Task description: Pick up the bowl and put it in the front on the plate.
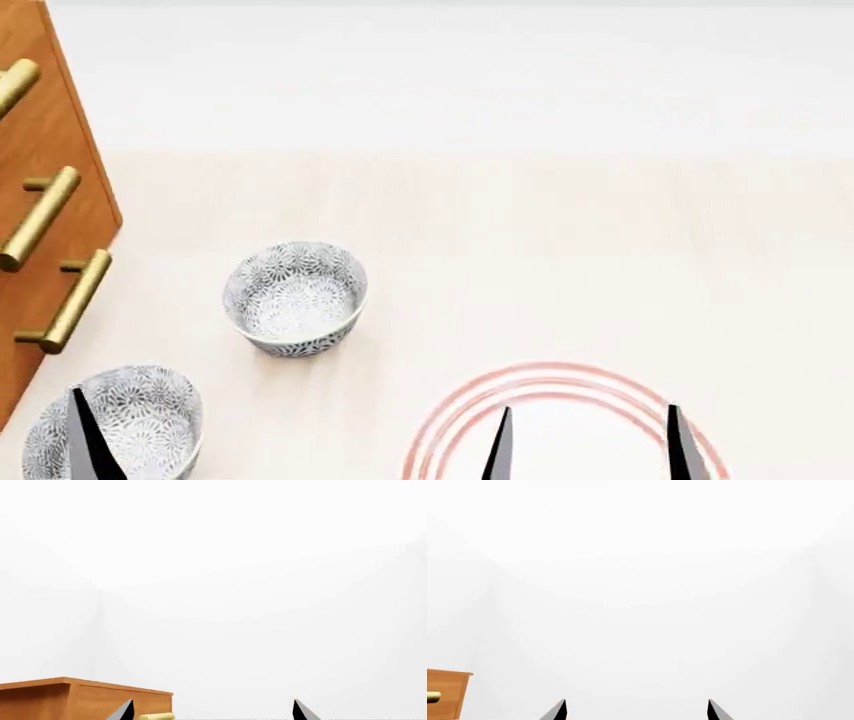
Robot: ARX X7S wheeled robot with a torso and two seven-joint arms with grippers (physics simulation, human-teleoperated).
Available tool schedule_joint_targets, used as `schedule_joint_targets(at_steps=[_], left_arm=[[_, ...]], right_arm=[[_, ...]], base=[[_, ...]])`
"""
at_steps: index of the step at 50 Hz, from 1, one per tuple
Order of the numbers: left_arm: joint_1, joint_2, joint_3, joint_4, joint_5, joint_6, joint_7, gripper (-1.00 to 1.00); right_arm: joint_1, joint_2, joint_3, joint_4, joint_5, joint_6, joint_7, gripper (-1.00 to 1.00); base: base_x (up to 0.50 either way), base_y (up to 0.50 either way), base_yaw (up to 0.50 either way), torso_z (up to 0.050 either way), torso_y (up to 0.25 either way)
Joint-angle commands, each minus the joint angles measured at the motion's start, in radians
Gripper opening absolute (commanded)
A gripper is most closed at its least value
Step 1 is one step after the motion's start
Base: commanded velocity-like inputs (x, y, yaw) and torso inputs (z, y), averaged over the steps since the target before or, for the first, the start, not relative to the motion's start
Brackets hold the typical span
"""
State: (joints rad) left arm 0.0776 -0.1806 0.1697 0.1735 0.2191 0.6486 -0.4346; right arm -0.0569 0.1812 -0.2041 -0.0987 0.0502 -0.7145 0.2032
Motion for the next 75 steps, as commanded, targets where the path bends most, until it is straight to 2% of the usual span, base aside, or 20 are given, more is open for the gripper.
schedule_joint_targets(at_steps=[1,12,17,27,48,59,67,75], left_arm=[[0.0,0.013,-0.02,0.001,0.012,-0.003,0.013,1.0],[-0.004,0.006,-0.008,-0.005,-0.002,-0.017,0.01,1.0],[-0.012,0.001,0.001,-0.02,-0.034,-0.033,0.017,1.0],[-0.01,-0.001,0.009,-0.01,-0.002,-0.072,0.014,1.0],[-0.015,-0.011,0.018,-0.015,-0.001,-0.083,-0.004,1.0],[-0.007,-0.019,0.018,0.002,0.009,-0.05,-0.025,1.0],[-0.005,-0.024,0.017,0.005,0.019,-0.033,-0.041,1.0],[-0.007,-0.028,0.025,0.003,0.004,-0.043,-0.04,1.0]], right_arm=[[0.0,-0.015,0.017,-0.003,-0.02,-0.002,-0.017,1.0],[0.001,-0.009,0.008,-0.002,-0.02,0.001,-0.01,1.0],[0.003,-0.007,0.008,0.001,-0.007,0.013,-0.003,1.0],[0.002,-0.002,0.004,0.001,-0.006,0.014,0.006,1.0],[0.008,0.008,-0.009,0.007,-0.001,0.017,0.019,1.0],[0.023,0.018,-0.014,-0.007,0.006,0.045,0.023,1.0],[0.128,0.041,-0.014,-0.116,0.083,0.276,0.025,1.0],[0.408,0.076,-0.014,-0.079,0.238,0.733,0.016,1.0]], base=[[0.0,0.5,0.0,0.0,0.0],[0.0,0.47,0.0,0.0,0.0],[0.0,0.01,0.0,0.0,0.0],[0.0,0.0,0.0,0.0,0.0],[0.0,0.0,0.0,0.006,-0.25],[0.0,0.0,0.0,0.0,-0.004],[0.0,0.0,0.0,0.0,0.0],[0.0,0.0,0.0,0.0,0.0]])
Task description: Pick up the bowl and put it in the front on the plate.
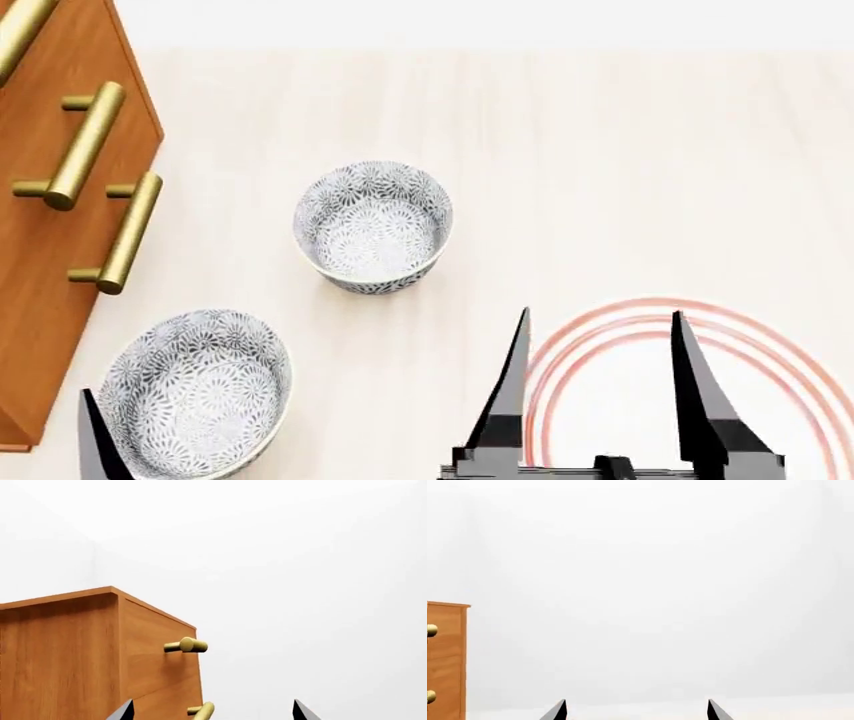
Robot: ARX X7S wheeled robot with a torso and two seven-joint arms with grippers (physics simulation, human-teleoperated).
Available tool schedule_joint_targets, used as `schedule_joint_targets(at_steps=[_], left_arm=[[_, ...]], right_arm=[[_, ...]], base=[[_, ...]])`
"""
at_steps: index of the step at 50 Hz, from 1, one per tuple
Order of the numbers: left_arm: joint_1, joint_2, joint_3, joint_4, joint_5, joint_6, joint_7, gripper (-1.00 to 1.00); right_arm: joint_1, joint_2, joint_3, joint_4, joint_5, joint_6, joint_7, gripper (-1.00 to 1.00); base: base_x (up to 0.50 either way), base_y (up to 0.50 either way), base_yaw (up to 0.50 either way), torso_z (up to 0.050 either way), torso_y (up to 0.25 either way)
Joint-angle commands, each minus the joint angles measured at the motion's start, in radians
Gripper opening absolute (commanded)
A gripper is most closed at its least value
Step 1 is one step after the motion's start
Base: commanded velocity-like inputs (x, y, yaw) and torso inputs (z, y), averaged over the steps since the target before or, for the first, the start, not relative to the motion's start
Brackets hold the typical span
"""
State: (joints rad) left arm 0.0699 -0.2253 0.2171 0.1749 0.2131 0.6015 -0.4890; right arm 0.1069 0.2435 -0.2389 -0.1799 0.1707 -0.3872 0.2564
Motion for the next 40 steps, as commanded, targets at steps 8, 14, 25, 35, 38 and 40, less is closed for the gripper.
schedule_joint_targets(at_steps=[8,14,25,35,38,40], left_arm=[[0.0,0.012,-0.013,-0.005,0.001,-0.004,0.016,1.0],[-0.003,0.009,-0.005,-0.013,-0.005,-0.011,0.017,1.0],[-0.001,0.004,0.004,-0.011,-0.015,-0.026,0.019,1.0],[-0.006,0.0,0.013,-0.022,-0.026,-0.035,0.018,1.0],[-0.006,-0.001,0.015,-0.019,-0.033,-0.043,0.02,1.0],[-0.007,-0.003,0.016,-0.027,-0.037,-0.038,0.018,1.0]], right_arm=[[0.465,0.008,-0.008,0.178,0.185,0.591,-0.099,1.0],[0.656,-0.017,-0.042,0.38,0.182,0.648,-0.159,1.0],[0.886,-0.088,-0.039,0.62,0.276,0.84,-0.221,1.0],[1.111,-0.191,-0.001,1.004,0.292,0.803,-0.228,1.0],[1.143,-0.22,-0.008,1.072,0.288,0.767,-0.231,1.0],[1.168,-0.236,-0.008,1.127,0.301,0.743,-0.224,1.0]], base=[[0.0,0.0,0.0,0.0,0.0],[0.0,0.0,0.0,0.0,0.0],[0.0,0.0,0.0,0.0,0.0],[0.0,0.0,0.0,0.0,0.0],[0.0,0.0,0.0,0.0,0.0],[0.0,0.0,0.0,0.0,0.0]])
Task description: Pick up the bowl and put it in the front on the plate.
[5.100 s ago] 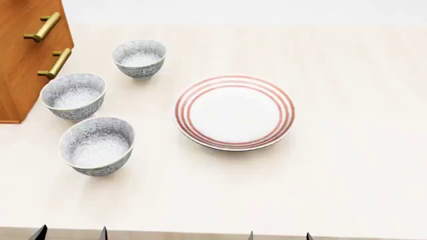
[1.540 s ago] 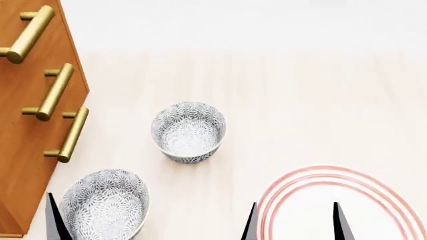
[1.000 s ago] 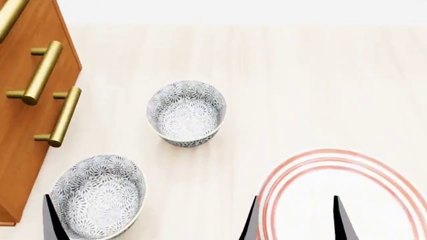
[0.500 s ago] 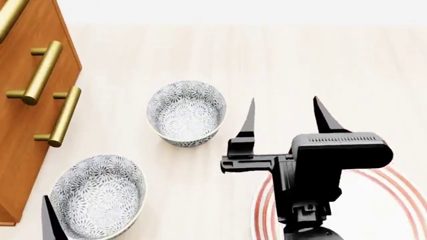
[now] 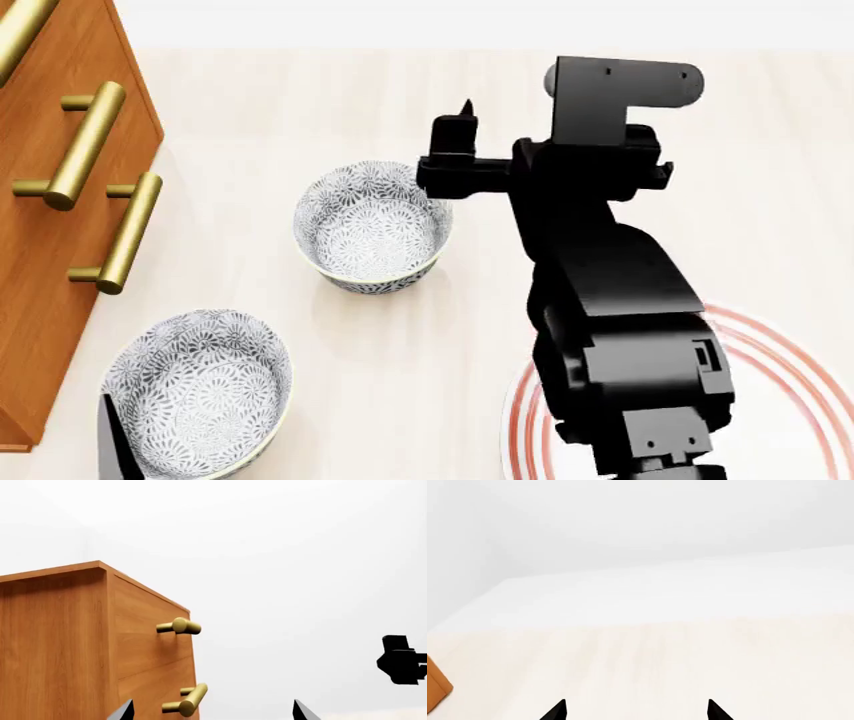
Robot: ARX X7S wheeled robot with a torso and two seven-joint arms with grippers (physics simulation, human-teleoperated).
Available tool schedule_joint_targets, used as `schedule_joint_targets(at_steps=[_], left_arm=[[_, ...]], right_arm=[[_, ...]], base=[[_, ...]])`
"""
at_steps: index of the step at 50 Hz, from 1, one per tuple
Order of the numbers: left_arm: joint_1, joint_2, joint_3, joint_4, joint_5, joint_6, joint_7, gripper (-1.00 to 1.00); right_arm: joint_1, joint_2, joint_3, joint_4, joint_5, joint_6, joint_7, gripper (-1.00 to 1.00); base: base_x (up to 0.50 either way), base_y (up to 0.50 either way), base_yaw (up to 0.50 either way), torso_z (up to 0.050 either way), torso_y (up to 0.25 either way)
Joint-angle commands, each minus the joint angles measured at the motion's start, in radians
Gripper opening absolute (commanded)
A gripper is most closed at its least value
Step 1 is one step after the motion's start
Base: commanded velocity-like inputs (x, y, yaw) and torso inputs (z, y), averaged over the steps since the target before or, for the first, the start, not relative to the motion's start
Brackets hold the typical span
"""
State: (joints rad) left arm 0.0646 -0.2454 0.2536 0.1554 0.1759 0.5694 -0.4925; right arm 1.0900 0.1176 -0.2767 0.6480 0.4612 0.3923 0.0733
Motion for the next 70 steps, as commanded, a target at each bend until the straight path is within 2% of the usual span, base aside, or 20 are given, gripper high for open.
schedule_joint_targets(at_steps=[1,9,26,34,39,48,70], left_arm=[[-0.001,0.017,-0.02,-0.007,-0.001,-0.007,0.022,1.0],[-0.003,0.013,-0.014,-0.01,-0.014,-0.017,0.023,1.0],[-0.009,0.007,-0.004,-0.021,-0.029,-0.029,0.02,1.0],[-0.013,0.004,0.002,-0.028,-0.037,-0.032,0.02,1.0],[-0.015,0.003,0.005,-0.03,-0.043,-0.038,0.02,1.0],[-0.013,-0.001,0.01,-0.03,-0.048,-0.04,0.017,1.0],[-0.021,-0.007,0.015,-0.027,-0.069,-0.068,0.012,1.0]], right_arm=[[0.196,-0.115,0.026,0.323,0.036,-0.048,-0.022,1.0],[0.232,-0.117,-0.189,0.477,0.289,-0.158,0.052,1.0],[0.201,-0.117,-0.615,0.568,0.648,-0.289,0.109,1.0],[0.206,-0.117,-0.738,0.587,0.781,-0.317,0.117,1.0],[0.227,-0.117,-0.776,0.589,0.928,-0.302,0.135,1.0],[0.22,-0.117,-0.874,0.572,1.063,-0.312,0.158,1.0],[0.211,-0.117,-1.134,0.556,1.258,-0.372,0.16,1.0]], base=[[0.0,0.0,0.0,0.0,0.0],[0.0,0.0,0.0,0.0,0.0],[0.0,0.0,0.0,0.0,0.0],[0.0,0.0,0.0,0.0,0.0],[0.0,0.0,0.0,0.0,0.0],[0.0,0.0,0.0,0.0,0.0],[0.0,0.0,0.0,0.0,0.0]])
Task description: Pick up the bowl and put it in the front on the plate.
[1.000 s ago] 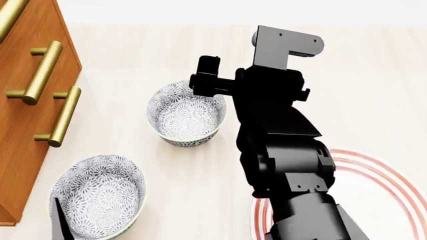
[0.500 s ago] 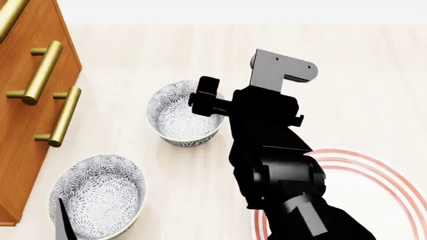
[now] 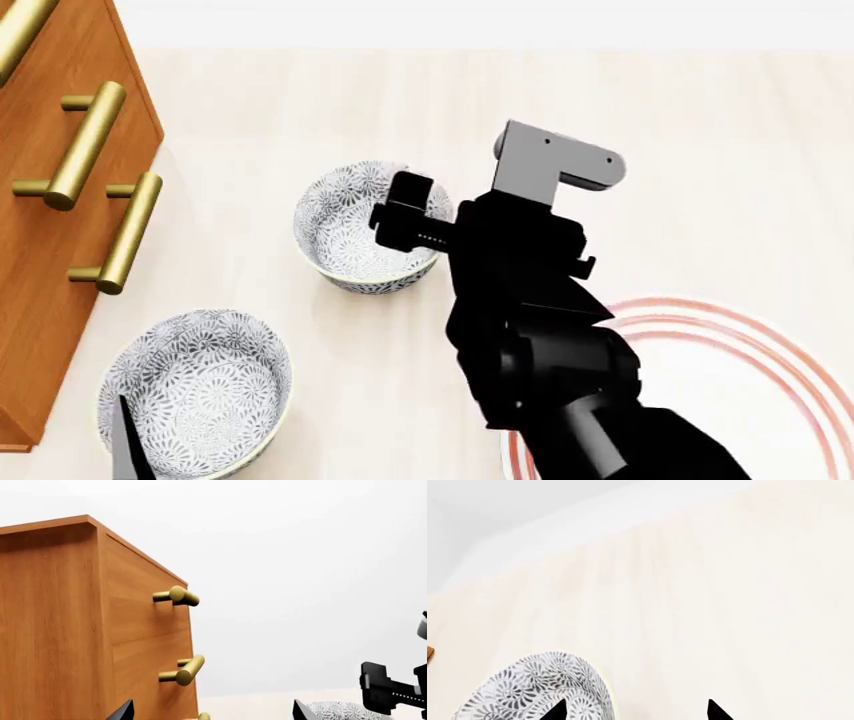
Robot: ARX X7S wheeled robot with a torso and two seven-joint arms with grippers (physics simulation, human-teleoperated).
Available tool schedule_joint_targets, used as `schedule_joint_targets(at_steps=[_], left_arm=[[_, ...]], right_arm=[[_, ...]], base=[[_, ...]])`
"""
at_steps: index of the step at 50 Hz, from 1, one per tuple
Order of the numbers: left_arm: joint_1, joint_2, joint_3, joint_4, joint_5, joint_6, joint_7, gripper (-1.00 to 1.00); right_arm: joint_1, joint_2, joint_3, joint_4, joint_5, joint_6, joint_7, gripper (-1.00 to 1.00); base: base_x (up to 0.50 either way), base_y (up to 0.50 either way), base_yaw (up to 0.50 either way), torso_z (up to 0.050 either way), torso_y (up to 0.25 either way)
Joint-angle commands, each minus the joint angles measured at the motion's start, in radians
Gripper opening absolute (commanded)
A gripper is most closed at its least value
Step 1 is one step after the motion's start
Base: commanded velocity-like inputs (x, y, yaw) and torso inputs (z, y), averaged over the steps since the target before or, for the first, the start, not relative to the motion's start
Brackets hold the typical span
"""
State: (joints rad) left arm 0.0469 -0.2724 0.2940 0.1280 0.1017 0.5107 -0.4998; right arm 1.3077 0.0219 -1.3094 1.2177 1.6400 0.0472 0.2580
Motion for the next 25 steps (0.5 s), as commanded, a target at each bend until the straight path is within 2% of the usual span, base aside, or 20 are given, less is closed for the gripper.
schedule_joint_targets(at_steps=[1,25], left_arm=[[-0.003,0.019,-0.024,-0.002,0.004,-0.007,0.02,1.0],[-0.004,0.01,-0.01,-0.005,0.0,-0.01,0.015,1.0]], right_arm=[[-0.009,-0.021,-0.112,-0.018,0.087,-0.029,-0.025,1.0],[-0.007,-0.021,-0.246,-0.038,0.218,-0.066,-0.03,1.0]], base=[[0.0,0.0,0.0,0.0,0.0],[0.0,0.0,0.0,0.0,0.0]])
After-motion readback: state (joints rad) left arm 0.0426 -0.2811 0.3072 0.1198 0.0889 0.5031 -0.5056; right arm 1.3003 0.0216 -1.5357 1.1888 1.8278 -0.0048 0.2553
